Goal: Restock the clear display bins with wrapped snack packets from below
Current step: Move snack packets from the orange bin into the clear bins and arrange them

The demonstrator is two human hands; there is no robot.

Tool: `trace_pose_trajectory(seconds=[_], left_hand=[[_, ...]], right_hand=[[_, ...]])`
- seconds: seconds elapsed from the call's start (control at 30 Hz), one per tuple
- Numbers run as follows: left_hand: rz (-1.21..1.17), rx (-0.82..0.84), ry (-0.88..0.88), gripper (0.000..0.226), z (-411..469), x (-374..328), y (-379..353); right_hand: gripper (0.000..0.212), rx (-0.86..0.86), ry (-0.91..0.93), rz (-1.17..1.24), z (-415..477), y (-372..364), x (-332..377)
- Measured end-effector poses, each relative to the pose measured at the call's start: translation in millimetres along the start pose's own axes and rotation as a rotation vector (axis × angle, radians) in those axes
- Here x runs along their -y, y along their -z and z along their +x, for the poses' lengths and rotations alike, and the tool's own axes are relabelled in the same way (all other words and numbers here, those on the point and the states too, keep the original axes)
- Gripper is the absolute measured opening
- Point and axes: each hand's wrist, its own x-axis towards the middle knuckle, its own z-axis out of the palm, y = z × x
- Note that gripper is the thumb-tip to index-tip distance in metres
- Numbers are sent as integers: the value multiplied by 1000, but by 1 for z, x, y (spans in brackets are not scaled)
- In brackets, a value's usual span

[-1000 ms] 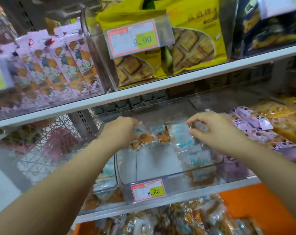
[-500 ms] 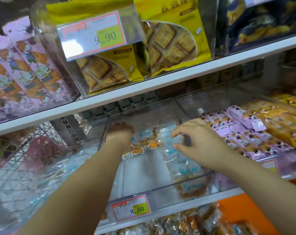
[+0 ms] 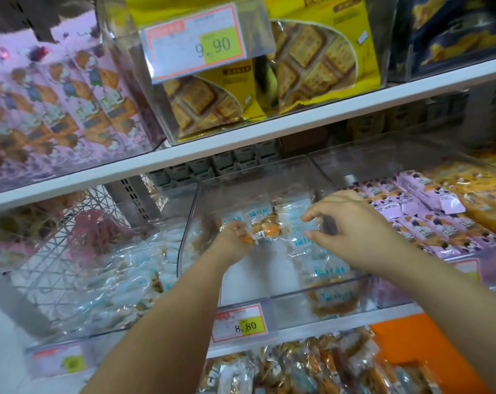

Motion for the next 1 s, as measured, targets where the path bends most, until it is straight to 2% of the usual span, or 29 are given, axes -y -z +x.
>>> trace_pose_trajectory(seconds=[0.07,0.23,0.3,0.43,0.53,0.7,0.9,1.0], left_hand=[[-45,17,6,48,2,0,-2],[32,-14,-2,49,15,-2,0],[194,-99,-30,49,20,-2,-1],[521,-270,-99,37,27,-1,-6],[777,-324,-154,41,30,0,-4],[894,-341,-191,47,35,0,-6],[1068,-298,-195,68,35,-1,-8],[1031,-273,-168,71,33,-1,-7]], right_hand=[[25,-2,8,-22,1,0,0],[24,-25,19,-47,3,-2,1],[23,-31,26,-48,2,-2,0],[21,-31,35,-78,0,-3,-2],[24,-20,46,-143,-3,-2,-1],[28,-4,39,-164,-5,-1,-1],[27,-2,39,-171,-6,-1,0],[27,3,34,-174,-7,-1,0]])
